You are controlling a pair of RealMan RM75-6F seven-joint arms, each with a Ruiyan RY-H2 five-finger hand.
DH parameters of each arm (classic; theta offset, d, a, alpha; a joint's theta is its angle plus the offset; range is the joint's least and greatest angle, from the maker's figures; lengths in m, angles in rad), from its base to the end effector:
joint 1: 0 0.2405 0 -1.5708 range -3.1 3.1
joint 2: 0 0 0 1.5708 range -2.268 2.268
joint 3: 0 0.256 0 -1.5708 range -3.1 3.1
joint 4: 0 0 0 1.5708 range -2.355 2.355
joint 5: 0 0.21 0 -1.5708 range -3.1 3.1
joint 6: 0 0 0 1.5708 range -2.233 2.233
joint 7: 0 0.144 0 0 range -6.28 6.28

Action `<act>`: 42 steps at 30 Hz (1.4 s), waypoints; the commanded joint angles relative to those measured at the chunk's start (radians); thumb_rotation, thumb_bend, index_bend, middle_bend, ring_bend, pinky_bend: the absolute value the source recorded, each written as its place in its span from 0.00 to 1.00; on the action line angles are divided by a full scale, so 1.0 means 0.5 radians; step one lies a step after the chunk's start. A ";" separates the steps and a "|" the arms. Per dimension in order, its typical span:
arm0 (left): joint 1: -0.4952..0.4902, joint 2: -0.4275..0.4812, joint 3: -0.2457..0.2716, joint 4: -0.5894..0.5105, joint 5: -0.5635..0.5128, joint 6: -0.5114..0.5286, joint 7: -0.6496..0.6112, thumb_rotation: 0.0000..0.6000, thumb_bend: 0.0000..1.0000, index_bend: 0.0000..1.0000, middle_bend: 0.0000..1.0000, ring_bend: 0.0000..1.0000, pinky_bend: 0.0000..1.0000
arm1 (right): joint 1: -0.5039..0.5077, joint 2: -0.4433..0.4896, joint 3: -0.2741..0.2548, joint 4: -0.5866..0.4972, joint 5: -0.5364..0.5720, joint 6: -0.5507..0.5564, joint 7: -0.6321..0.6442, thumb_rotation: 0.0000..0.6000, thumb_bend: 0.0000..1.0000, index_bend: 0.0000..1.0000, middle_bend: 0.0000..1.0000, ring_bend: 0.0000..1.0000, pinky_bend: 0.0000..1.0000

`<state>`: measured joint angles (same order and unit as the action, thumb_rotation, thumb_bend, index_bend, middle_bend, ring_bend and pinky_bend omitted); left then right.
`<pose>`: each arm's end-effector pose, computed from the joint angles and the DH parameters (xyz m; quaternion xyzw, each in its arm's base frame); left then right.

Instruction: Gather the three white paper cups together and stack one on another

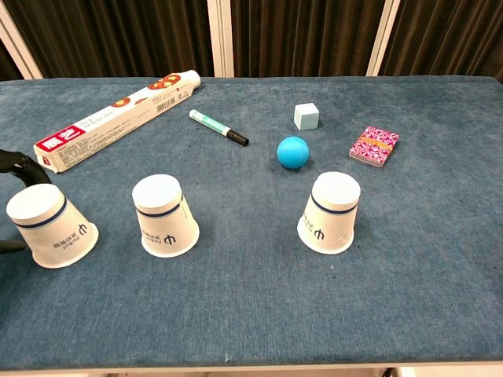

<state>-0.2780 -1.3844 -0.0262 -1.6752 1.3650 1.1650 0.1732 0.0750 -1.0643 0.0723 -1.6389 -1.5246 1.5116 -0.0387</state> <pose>-0.2508 0.2135 0.0276 -0.6622 -0.4887 -0.3579 0.4411 -0.3045 -0.1823 0.1792 0.6022 -0.3504 0.3872 0.6039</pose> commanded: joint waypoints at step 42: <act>-0.159 -0.168 -0.061 0.132 0.112 0.020 -0.171 0.96 0.24 0.47 0.48 0.34 0.05 | -0.034 -0.003 -0.005 0.018 0.018 0.023 0.023 1.00 0.23 0.00 0.07 0.00 0.04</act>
<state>-0.3555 -1.4667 -0.0556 -1.6088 1.4218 1.1750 0.0855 0.0583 -1.0657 0.0696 -1.6302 -1.5155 1.5231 -0.0275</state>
